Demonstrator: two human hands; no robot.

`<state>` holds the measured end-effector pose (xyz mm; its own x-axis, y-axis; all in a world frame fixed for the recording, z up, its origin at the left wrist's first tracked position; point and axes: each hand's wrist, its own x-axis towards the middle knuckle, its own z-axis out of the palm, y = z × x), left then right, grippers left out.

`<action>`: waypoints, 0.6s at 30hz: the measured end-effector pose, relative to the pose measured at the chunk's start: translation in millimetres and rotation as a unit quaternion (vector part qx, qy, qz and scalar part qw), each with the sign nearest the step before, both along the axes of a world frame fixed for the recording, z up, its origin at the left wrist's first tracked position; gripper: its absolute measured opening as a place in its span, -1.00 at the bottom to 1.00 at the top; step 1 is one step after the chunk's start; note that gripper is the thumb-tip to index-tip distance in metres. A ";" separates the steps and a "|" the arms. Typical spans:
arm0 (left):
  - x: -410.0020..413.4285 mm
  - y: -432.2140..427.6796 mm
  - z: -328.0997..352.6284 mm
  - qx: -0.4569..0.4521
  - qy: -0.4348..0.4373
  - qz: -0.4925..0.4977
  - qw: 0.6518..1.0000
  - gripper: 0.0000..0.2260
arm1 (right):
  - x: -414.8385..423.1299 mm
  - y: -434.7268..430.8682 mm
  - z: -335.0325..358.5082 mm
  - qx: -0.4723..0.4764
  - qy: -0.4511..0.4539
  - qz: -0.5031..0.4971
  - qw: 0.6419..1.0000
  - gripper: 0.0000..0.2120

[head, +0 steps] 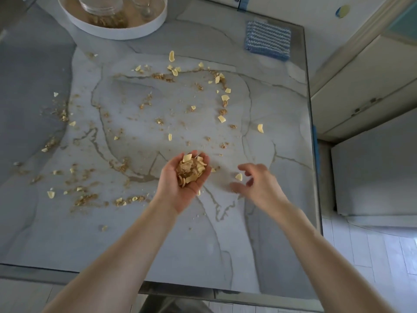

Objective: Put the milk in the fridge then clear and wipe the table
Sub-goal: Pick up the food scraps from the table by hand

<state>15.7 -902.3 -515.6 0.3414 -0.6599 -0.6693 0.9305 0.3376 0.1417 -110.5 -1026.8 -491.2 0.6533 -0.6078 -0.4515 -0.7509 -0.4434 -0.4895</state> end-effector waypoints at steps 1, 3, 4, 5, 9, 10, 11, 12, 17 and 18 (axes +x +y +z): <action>3.1 1.0 -0.3 0.000 -0.008 0.000 1.000 -0.66 | -3.1 2.3 -5.0 0.007 0.028 0.016 0.999 -0.48; 8.1 3.3 -0.6 -0.006 -0.021 -0.001 1.000 -0.69 | -6.0 7.2 -12.9 0.007 0.032 0.026 0.999 -0.48; 9.7 4.7 -0.6 -0.010 -0.026 -0.002 1.000 -0.70 | -6.2 8.7 -15.5 -0.002 0.018 0.023 1.000 -0.54; 11.5 6.3 -1.7 -0.011 -0.030 -0.004 0.999 -0.71 | -5.6 10.1 -16.6 -0.013 0.004 0.018 1.000 -0.62; 17.2 11.8 -3.2 -0.007 -0.033 -0.006 0.999 -0.71 | 1.0 12.5 -17.2 -0.050 0.003 0.002 0.999 -0.79; 18.0 12.9 -3.1 -0.005 -0.034 -0.008 0.999 -0.71 | 3.1 12.2 -17.0 -0.055 0.006 -0.002 0.998 -0.80; 18.2 13.7 -3.4 0.002 -0.038 -0.013 0.999 -0.71 | 5.3 11.9 -15.8 -0.054 0.004 -0.009 0.998 -0.82; 18.1 14.4 -3.6 0.012 -0.043 -0.019 0.999 -0.72 | 8.0 11.7 -14.3 -0.047 -0.005 -0.022 0.999 -0.84; 17.1 17.4 -3.3 0.037 -0.027 -0.032 0.998 -0.75 | 31.4 21.7 -3.0 -0.003 -0.051 -0.050 0.997 -0.94; 16.8 17.6 -2.9 0.034 -0.022 -0.034 0.999 -0.75 | 36.7 25.7 2.0 0.009 -0.071 -0.056 0.996 -0.95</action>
